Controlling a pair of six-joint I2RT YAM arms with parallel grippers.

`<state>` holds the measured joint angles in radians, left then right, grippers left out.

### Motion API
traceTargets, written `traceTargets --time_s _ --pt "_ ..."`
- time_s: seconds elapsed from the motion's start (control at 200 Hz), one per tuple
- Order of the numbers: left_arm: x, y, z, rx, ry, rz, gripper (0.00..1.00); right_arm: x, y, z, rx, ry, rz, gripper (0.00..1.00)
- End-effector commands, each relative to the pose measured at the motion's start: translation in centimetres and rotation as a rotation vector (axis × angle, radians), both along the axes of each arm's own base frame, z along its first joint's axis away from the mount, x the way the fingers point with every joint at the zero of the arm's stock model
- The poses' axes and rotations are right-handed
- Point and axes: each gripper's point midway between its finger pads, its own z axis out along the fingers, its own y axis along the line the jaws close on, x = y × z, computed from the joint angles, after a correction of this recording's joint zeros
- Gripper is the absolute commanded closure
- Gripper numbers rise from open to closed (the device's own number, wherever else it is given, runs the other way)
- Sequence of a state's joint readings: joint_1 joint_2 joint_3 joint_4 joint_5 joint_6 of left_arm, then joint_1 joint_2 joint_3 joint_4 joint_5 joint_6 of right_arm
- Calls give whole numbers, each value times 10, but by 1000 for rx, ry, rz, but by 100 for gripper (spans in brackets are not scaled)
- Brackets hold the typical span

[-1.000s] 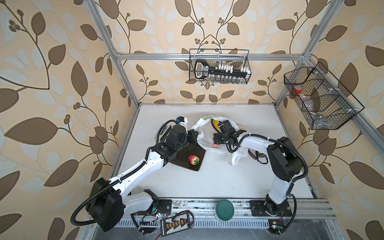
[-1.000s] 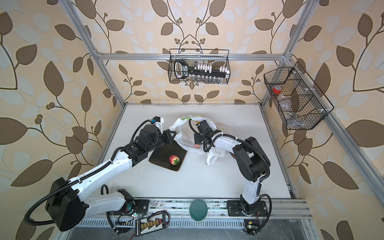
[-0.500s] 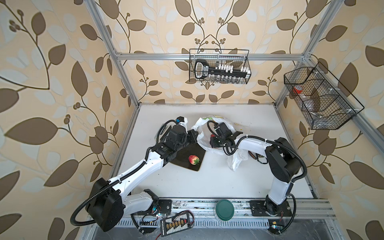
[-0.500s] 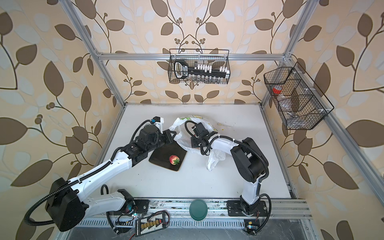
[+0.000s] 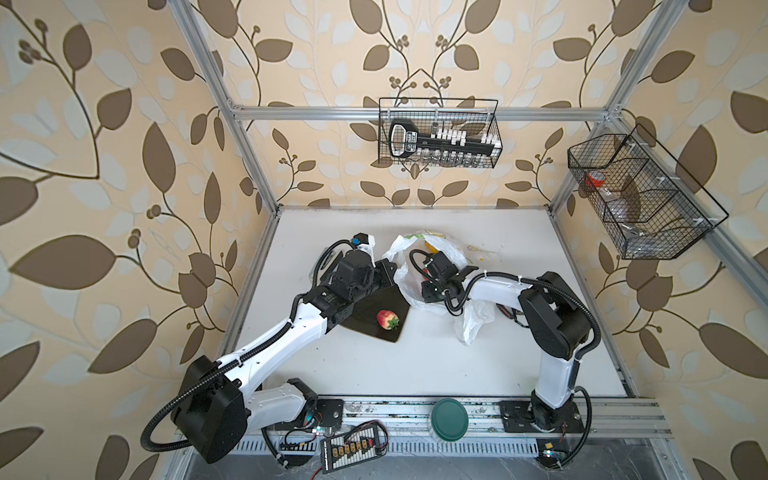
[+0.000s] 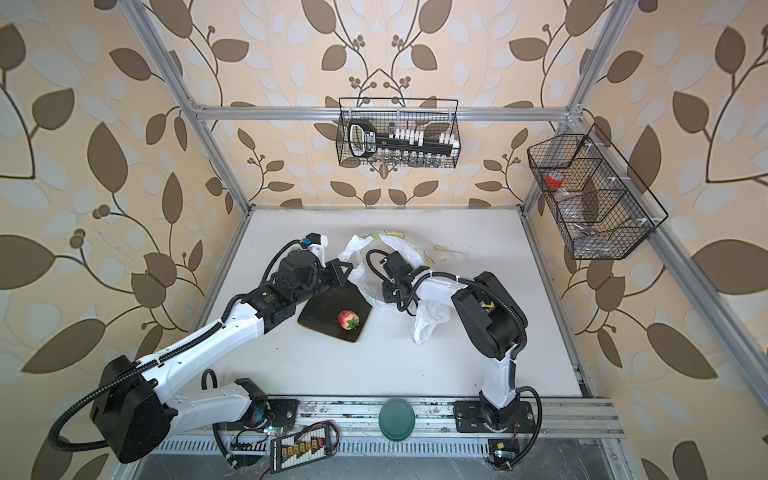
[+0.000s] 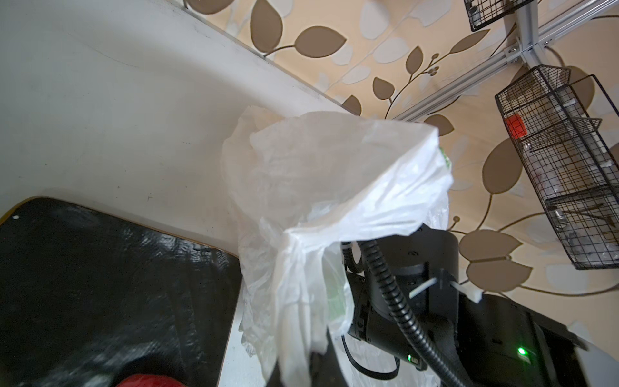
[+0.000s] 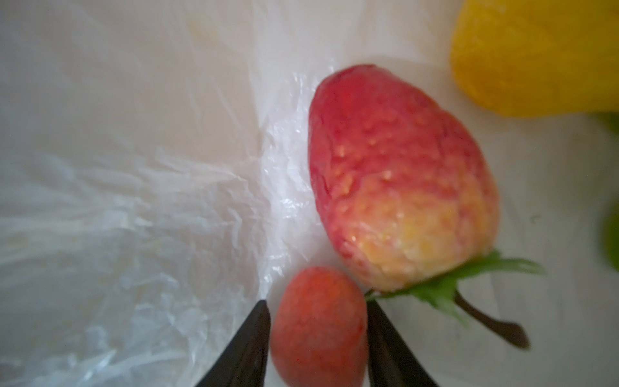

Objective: Take the fake fruits out of the plastic bag
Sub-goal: 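Lift the red peach with the right gripper up out of the bag, then carry the peach over the black tray and open the right gripper beside the strawberry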

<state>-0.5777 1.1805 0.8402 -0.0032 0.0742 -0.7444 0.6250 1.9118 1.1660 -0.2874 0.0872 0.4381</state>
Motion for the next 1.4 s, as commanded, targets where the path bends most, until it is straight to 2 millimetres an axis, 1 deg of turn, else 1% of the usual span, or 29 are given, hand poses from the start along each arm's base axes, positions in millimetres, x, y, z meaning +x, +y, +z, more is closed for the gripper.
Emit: traceTargets --time_s 0.0,0.1,0.175,0.25,0.33,0.405,0.515,0.565,0.72,0.86,0.905,0.985,1.02,1.1,1.15,1.18,1.225,1.275,1.33,1.394 --pt "-3 -4 18 -48 -43 -7 100 -2 -2 5 -27 -10 4 62" --pt "-3 -3 15 -49 -35 -1 100 2 2 22 2 -61 12 67" --pt "-2 -3 14 -49 -32 2 100 3 5 34 36 -99 23 68" --pt "-2 -2 14 -49 -33 6 100 3 10 52 78 -152 42 68" --pt "-2 -2 13 -48 -32 10 100 -2 13 67 114 -198 70 69" --pt "-1 0 11 -47 -27 21 100 -9 16 78 156 -226 108 69" --pt "1 2 7 -47 -20 40 100 -21 20 92 199 -266 180 72" --pt "3 2 7 -44 -22 44 100 -26 22 100 218 -288 215 72" --pt "12 5 7 -40 -25 52 100 -42 29 126 280 -351 318 74" --pt "24 7 7 -55 -24 49 100 -51 32 147 319 -399 379 75" --pt "27 8 7 -61 -21 49 100 -54 33 151 326 -406 393 75" --pt "33 8 6 -62 -19 46 100 -55 31 153 311 -416 394 76" --pt "34 7 6 -63 -19 42 100 -51 26 151 281 -423 368 76" --pt "36 5 6 -65 -18 33 100 -39 9 134 183 -403 278 76" --pt "35 4 6 -69 -13 22 100 -33 4 121 135 -372 236 77" --pt "34 3 5 -71 -8 16 100 -30 3 116 125 -353 211 79" --pt "32 2 2 -73 1 8 100 -27 7 111 135 -334 199 80" --pt "30 2 1 -73 5 7 100 -24 13 110 166 -324 185 81" --pt "29 4 -1 -66 4 14 100 -22 22 115 210 -329 193 80" --pt "30 6 0 -53 -4 18 100 -25 36 122 240 -342 233 80"
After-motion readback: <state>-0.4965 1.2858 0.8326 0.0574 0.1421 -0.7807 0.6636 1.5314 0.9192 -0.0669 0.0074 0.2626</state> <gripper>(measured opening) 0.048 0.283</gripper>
